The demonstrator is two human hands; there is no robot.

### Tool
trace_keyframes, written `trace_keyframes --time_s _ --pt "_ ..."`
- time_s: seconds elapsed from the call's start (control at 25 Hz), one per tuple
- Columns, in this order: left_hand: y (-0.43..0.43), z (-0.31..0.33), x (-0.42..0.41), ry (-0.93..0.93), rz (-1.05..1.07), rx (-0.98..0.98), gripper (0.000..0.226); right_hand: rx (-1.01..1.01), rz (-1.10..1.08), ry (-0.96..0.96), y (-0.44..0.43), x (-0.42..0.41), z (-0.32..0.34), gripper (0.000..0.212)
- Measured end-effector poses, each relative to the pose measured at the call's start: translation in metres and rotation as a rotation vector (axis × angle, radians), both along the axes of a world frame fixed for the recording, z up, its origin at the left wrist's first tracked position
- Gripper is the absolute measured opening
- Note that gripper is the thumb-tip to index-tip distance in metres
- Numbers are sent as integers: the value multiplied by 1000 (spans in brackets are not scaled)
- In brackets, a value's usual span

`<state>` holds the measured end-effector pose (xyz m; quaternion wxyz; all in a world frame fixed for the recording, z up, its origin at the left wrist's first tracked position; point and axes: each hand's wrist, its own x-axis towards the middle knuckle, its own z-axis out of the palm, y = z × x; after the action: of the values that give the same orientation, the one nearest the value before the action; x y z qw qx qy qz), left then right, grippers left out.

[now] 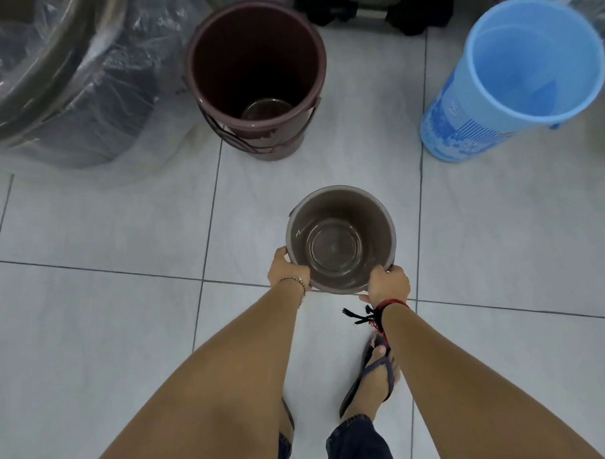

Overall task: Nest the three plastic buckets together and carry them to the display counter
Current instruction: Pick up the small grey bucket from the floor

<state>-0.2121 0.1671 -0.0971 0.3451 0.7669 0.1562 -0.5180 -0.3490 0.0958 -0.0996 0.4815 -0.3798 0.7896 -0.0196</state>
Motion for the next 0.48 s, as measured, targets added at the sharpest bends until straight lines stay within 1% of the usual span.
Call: trace_keyframes --time_s 0.04,0.16,0.2,0.28,0.36,0.48 --pt "-10 -8 0 -9 -29 -17 66 20 -6 3 -8 -5 -5 37" --pt "-29 -28 -1 3 -106 -11 67 68 32 31 -29 -20 -20 22" --pt "-33 -36 -3 4 -125 -10 67 95 50 45 -34 -26 -24 22" --pt "-37 -36 -8 -7 -148 13 70 146 53 9 -41 -32 -28 25" --pt "-39 -25 -9 -74 -240 42 75 150 67 -5 -44 -33 -18 35" --pt "-47 2 -4 -284 -530 101 79 85 111 75 -55 -33 10 62"
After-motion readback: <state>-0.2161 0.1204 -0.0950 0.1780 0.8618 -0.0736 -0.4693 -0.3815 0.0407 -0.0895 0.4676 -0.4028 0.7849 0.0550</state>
